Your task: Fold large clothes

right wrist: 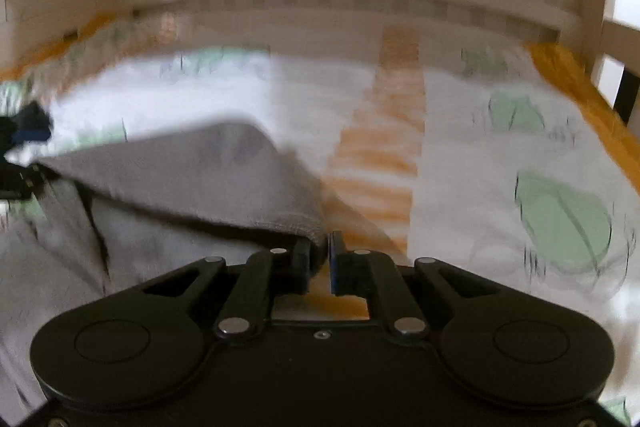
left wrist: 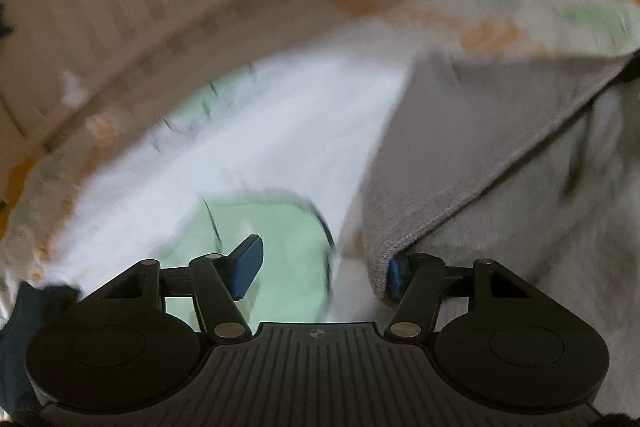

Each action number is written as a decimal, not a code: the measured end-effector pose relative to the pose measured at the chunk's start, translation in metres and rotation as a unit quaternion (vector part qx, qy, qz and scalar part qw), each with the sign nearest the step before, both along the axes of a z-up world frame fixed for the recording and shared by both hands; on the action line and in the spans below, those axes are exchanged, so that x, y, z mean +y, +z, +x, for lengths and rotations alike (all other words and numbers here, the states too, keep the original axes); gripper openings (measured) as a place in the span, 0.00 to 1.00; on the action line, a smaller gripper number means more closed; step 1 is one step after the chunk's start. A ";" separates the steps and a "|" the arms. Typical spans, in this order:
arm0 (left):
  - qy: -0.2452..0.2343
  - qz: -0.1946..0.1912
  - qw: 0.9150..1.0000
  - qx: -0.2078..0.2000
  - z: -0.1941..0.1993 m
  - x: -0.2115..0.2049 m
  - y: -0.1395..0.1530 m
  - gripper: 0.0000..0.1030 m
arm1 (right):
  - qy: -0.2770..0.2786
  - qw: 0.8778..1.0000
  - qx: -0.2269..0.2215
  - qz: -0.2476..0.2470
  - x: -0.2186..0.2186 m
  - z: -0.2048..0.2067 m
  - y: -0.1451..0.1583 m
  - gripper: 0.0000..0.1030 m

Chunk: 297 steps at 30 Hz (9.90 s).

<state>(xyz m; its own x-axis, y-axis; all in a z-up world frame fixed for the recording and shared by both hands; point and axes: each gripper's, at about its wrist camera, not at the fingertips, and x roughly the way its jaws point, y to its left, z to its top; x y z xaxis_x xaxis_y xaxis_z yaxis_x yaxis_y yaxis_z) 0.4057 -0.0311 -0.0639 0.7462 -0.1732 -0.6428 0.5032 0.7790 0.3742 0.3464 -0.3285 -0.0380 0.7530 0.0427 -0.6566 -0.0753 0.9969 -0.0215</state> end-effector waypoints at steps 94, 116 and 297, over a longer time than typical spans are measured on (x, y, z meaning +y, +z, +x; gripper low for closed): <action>-0.396 -0.012 0.915 0.068 -0.184 0.027 -0.015 0.06 | 0.308 0.950 0.002 -0.052 0.097 -0.150 -0.001 0.10; 0.096 -0.458 0.852 0.234 -0.076 0.095 -0.017 0.57 | -0.051 0.966 0.063 0.245 0.026 -0.109 0.000 0.63; 0.127 -0.252 0.935 0.215 -0.365 0.159 -0.016 1.00 | -0.155 0.948 0.131 0.245 0.049 -0.367 0.015 1.00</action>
<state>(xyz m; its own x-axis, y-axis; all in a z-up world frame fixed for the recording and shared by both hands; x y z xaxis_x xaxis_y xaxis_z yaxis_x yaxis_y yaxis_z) 0.0403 0.1281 -0.0798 0.4960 -0.3863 -0.7776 0.2968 0.9171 -0.2663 -0.0210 -0.2799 -0.0228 0.5938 0.1947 -0.7807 0.2841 0.8571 0.4297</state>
